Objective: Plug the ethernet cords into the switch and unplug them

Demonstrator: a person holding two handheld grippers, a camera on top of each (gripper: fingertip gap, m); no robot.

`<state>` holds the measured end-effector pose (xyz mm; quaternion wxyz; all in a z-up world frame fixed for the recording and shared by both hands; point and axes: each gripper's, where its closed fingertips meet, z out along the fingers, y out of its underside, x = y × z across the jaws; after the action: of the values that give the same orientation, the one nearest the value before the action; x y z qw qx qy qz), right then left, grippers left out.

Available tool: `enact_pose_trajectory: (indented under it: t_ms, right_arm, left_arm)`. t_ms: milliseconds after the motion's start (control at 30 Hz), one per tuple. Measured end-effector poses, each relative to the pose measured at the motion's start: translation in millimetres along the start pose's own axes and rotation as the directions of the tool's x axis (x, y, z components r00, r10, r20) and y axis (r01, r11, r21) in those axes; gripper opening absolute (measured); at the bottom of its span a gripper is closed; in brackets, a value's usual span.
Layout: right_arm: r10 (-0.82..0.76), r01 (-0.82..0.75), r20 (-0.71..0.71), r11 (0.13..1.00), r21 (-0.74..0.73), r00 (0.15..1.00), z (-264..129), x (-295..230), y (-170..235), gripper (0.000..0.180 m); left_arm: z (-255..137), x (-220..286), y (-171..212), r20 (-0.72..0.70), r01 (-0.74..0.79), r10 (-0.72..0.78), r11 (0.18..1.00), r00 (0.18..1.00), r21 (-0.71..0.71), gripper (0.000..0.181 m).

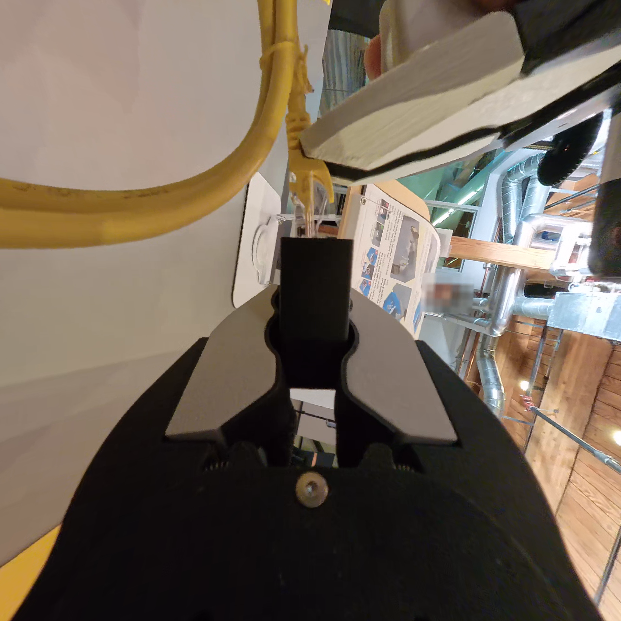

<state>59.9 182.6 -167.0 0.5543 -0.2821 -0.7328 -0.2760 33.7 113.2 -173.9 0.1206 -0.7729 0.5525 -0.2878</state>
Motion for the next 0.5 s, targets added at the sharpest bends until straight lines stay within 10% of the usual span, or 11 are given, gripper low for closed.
enact_pose_trajectory:
  t_ms: [500]
  right_arm:
    - [0.037, -0.037, 0.027, 0.999, 0.002, 0.999, -1.0, 1.6, 4.4, 0.029]
  left_arm:
    - [-8.4, 2.3, -10.1, 0.004, -0.029, 0.029, 0.999, 1.0, 0.027, 0.01]
